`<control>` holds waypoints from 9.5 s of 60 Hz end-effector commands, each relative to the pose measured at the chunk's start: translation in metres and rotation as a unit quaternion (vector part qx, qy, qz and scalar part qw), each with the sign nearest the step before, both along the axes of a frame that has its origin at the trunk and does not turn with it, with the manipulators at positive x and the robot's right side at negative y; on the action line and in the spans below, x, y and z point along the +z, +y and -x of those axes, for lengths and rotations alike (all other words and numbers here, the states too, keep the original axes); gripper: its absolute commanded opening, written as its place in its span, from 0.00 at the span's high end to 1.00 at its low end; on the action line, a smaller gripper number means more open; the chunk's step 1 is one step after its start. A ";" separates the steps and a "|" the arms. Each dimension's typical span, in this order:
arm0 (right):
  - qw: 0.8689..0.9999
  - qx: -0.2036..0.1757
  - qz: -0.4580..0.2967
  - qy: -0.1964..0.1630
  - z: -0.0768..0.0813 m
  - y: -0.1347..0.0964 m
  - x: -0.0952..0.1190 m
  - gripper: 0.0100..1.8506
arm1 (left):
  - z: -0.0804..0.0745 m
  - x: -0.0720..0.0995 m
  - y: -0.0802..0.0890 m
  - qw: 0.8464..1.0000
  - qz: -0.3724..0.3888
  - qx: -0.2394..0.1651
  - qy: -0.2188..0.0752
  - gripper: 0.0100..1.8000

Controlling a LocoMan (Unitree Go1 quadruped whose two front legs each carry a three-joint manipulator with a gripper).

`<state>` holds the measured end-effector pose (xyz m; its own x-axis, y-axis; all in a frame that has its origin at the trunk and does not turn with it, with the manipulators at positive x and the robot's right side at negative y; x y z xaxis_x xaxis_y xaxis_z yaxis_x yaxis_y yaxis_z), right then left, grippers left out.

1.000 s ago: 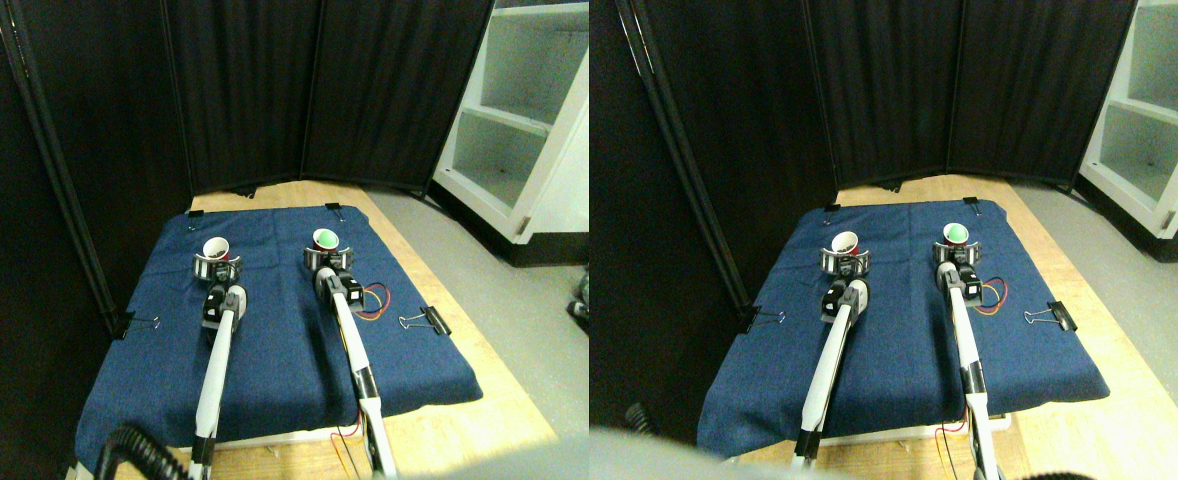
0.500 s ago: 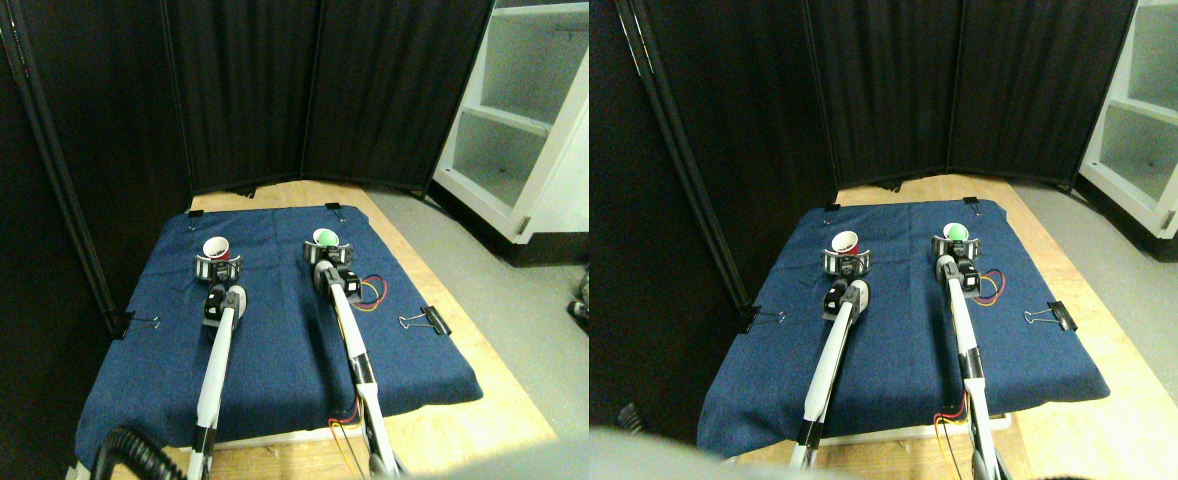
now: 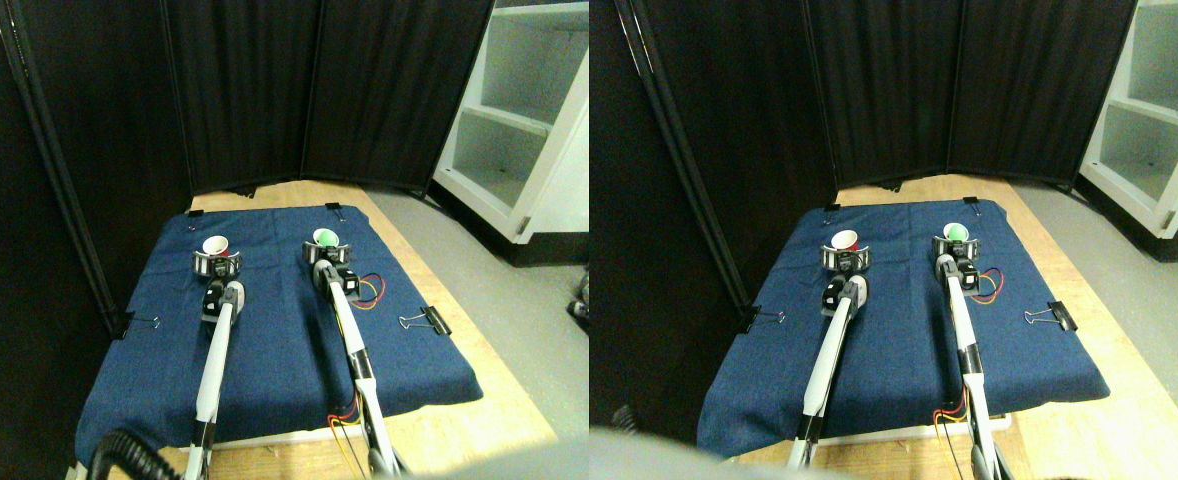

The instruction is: Pour (bimanual)

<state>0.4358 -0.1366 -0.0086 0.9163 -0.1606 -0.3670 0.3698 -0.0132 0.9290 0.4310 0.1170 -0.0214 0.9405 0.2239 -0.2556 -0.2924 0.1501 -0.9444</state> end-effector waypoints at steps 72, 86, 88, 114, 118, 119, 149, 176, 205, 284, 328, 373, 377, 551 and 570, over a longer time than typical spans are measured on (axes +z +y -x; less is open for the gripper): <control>0.994 -0.028 0.099 -0.046 -0.004 0.012 0.025 0.83 | -0.007 0.021 -0.025 0.997 0.003 0.047 -0.056 0.82; 0.991 0.014 0.111 -0.072 -0.001 0.024 0.055 0.83 | 0.004 0.047 -0.048 0.998 0.018 -0.020 -0.048 0.82; 0.991 0.015 0.114 -0.073 0.000 0.025 0.057 0.83 | 0.004 0.049 -0.049 0.998 0.019 -0.023 -0.047 0.82; 0.978 0.076 0.172 -0.086 0.016 0.031 0.095 0.83 | 0.011 0.062 -0.068 0.997 0.009 -0.071 -0.027 0.82; 0.975 0.092 0.180 -0.096 0.013 0.031 0.098 0.83 | 0.012 0.063 -0.071 0.997 0.011 -0.077 -0.023 0.82; 0.975 0.092 0.180 -0.096 0.013 0.031 0.098 0.83 | 0.012 0.063 -0.071 0.997 0.011 -0.077 -0.023 0.82; 0.963 0.149 0.203 -0.091 0.011 0.035 0.117 0.83 | 0.026 0.077 -0.100 0.991 0.029 -0.129 -0.004 0.82; 0.960 0.175 0.195 -0.099 0.008 0.045 0.127 0.83 | 0.028 0.092 -0.115 0.986 0.021 -0.163 0.007 0.82; 0.946 0.197 0.243 -0.087 0.014 0.064 0.150 0.83 | 0.022 0.093 -0.109 0.986 0.013 -0.164 0.007 0.82; 0.911 0.267 0.300 -0.090 0.004 0.076 0.144 0.83 | 0.020 0.107 -0.112 0.982 0.004 -0.190 0.006 0.82; 0.902 0.270 0.326 -0.083 0.014 0.083 0.152 0.83 | 0.024 0.117 -0.118 0.977 0.007 -0.213 0.008 0.82; 0.847 0.304 0.428 -0.086 0.025 0.078 0.161 0.83 | 0.026 0.113 -0.119 0.978 0.008 -0.207 0.011 0.82; 0.841 0.304 0.439 -0.086 0.025 0.078 0.161 0.83 | 0.027 0.114 -0.120 0.978 0.011 -0.206 0.010 0.82; 0.767 0.254 0.587 -0.059 0.027 0.074 0.172 0.83 | 0.033 0.116 -0.116 0.976 0.016 -0.217 0.012 0.82; 0.853 0.196 0.481 -0.044 0.026 0.057 0.161 0.83 | 0.029 0.114 -0.096 0.977 0.007 -0.214 0.002 0.82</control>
